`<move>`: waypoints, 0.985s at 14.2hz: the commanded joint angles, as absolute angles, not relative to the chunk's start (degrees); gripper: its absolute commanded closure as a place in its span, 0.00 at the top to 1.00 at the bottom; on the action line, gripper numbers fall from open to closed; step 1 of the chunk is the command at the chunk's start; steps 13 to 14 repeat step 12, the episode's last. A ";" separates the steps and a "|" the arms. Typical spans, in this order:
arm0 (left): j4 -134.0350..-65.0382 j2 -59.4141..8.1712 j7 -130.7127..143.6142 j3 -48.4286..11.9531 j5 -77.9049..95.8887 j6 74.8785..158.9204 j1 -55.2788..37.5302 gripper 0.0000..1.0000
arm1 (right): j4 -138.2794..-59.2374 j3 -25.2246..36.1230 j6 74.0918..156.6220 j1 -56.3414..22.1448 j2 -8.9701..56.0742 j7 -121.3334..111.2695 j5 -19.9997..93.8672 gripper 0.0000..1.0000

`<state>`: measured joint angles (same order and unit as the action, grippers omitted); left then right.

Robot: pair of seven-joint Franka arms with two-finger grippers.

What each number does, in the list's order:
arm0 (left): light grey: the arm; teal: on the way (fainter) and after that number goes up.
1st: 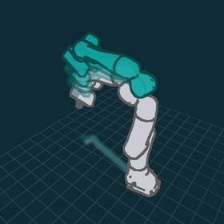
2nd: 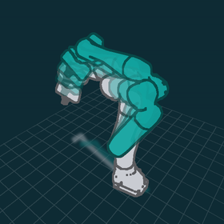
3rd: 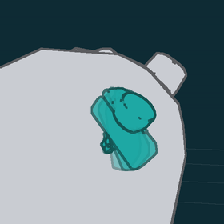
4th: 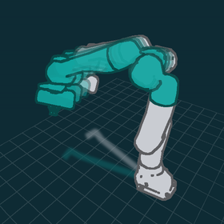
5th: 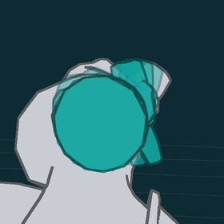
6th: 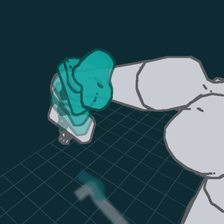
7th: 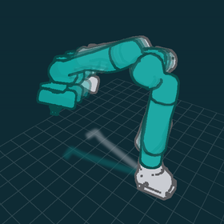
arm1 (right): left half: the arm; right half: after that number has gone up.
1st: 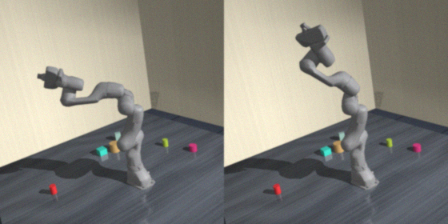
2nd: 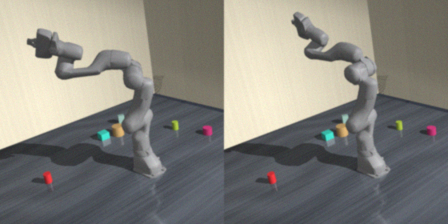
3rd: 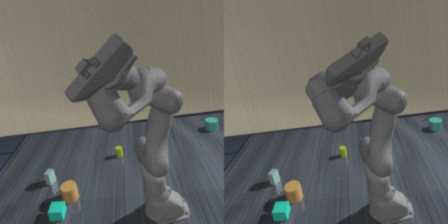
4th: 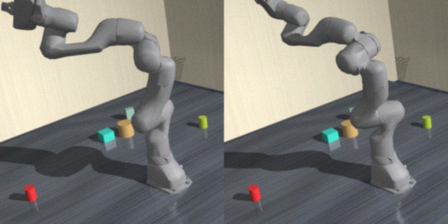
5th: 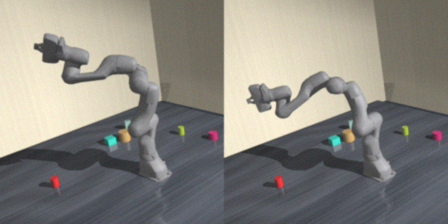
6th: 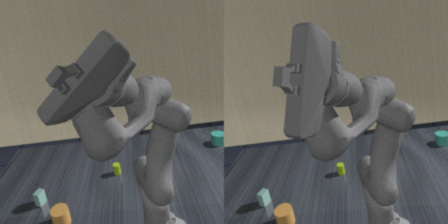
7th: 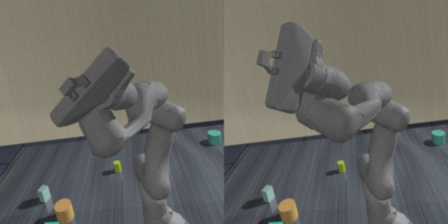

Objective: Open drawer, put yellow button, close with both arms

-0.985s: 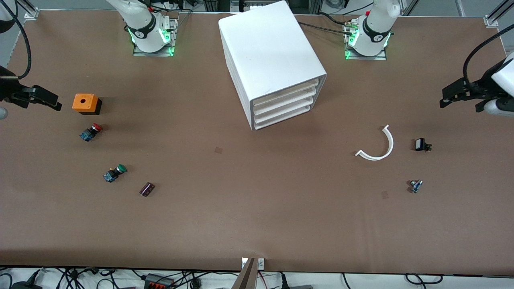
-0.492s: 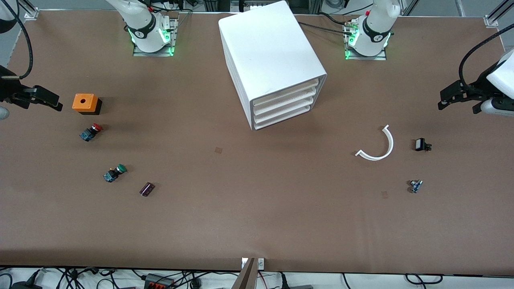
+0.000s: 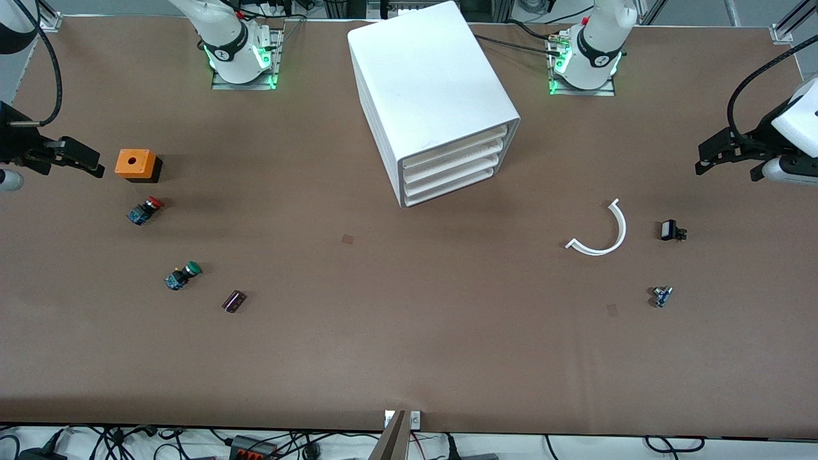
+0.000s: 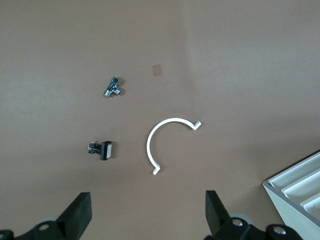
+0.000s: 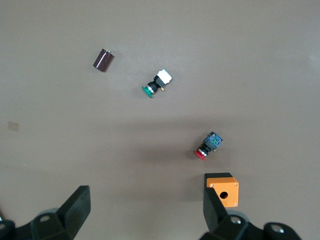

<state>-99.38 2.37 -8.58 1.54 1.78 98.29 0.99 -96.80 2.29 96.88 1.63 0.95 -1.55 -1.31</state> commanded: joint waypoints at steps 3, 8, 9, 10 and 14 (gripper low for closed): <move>-100.28 3.69 -9.49 1.76 0.44 98.00 0.53 1.00 | -98.00 2.20 97.38 1.58 0.09 -2.29 -2.20 1.00; -100.28 3.69 -9.58 1.76 0.44 97.73 0.53 1.00 | -98.00 2.29 97.29 1.67 0.00 -2.29 -2.20 1.00; -100.28 3.60 -9.58 1.84 0.44 97.73 0.53 1.00 | -98.09 2.29 97.38 1.58 0.09 -2.29 -2.20 1.00; -100.28 3.60 -9.67 1.85 0.44 97.65 0.53 1.00 | -98.09 2.29 97.38 1.58 0.00 -2.29 -2.20 1.00; -100.28 3.60 -9.58 1.85 0.44 97.56 0.53 1.00 | -98.00 2.29 97.38 1.58 0.00 -2.29 -2.20 1.00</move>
